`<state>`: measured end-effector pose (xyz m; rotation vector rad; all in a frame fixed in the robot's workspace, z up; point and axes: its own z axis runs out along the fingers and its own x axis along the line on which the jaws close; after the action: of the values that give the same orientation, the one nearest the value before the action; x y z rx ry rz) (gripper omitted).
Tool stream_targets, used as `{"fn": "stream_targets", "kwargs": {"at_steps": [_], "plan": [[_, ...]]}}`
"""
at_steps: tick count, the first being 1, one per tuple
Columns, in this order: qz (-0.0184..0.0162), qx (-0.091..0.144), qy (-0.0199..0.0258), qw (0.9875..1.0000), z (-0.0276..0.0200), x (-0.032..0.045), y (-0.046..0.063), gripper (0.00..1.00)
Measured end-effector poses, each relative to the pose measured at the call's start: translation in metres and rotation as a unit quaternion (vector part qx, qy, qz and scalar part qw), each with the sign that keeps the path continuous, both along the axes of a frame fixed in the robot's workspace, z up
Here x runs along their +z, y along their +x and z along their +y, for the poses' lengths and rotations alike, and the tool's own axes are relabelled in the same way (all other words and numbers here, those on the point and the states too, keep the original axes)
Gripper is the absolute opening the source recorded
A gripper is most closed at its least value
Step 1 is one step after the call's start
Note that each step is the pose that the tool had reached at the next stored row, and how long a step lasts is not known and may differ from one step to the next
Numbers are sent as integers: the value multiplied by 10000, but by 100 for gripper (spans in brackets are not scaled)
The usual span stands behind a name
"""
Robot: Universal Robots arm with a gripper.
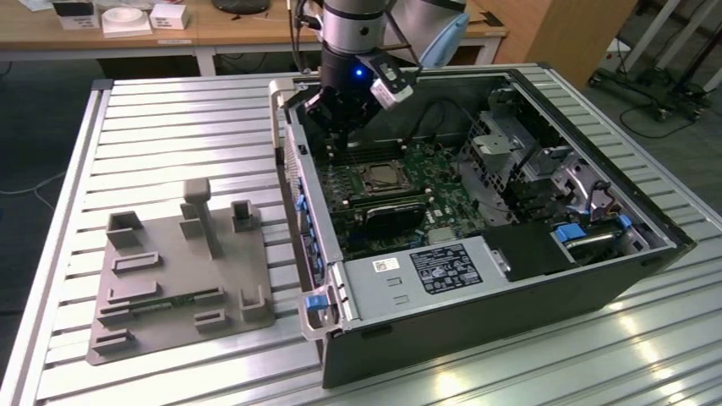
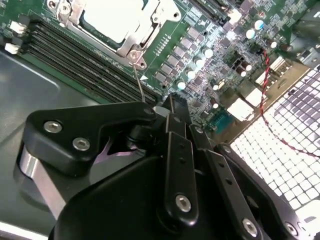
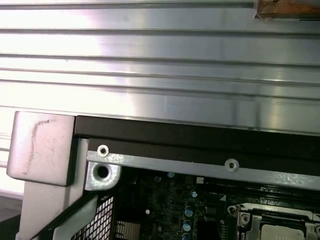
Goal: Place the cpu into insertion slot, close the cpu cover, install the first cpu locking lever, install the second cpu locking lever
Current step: 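Install the first cpu locking lever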
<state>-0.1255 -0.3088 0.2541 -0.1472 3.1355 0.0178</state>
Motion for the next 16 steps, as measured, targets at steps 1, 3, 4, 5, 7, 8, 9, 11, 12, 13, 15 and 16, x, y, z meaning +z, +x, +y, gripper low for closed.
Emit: {"fn": "stream_targets", "kwargs": {"at_steps": [1,3,4,5,7,8,9,11,12,13,15,16], "plan": [[0,-22,-3,10000,4,-1,0,10],[0,-35,-4,10000,6,-1,-7,10],[0,-35,-4,10000,6,-1,-8,10],[1,-34,-4,10000,7,-1,-8,10],[0,-34,-4,10000,14,-2,-1,10],[0,-35,-4,10000,15,-1,1,10],[0,-35,-4,10000,17,-1,3,10],[0,-34,-4,10000,22,-2,7,10],[0,-34,-4,10000,26,-2,11,10],[0,-34,-4,10000,28,-2,18,10],[0,-35,-4,10000,33,-2,40,10],[0,-35,-4,10000,35,-2,54,10]]}}
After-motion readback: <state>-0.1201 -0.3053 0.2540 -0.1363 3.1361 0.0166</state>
